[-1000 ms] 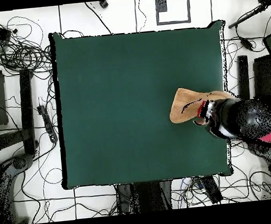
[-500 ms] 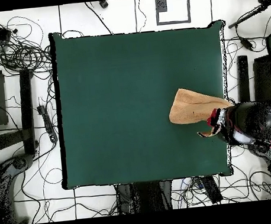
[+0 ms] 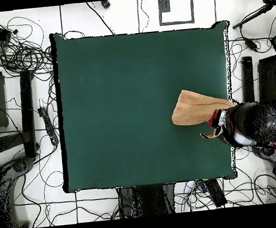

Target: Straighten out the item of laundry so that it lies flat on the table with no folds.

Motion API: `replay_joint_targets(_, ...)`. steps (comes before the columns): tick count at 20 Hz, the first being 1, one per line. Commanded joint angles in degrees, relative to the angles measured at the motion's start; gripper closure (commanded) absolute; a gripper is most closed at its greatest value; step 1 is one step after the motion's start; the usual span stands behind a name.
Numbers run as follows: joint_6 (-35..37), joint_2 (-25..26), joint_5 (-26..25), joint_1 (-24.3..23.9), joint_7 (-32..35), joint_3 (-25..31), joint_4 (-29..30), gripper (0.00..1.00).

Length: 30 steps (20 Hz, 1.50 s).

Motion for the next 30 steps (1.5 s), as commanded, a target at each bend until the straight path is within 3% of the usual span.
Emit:
replay_joint_targets(1, 3.65, -1.67, -0.31, 4.9, -4.02, 4.1, 3.67, 1.0)
replay_joint_targets(16, 0.39, -3.63, 5.76, 12.34, 3.11, 3.77, 8.37, 1.0)
replay_joint_targets(30, -1.99, -2.9, 7.75, 17.43, 4.92, 1.7, 8.29, 1.0)
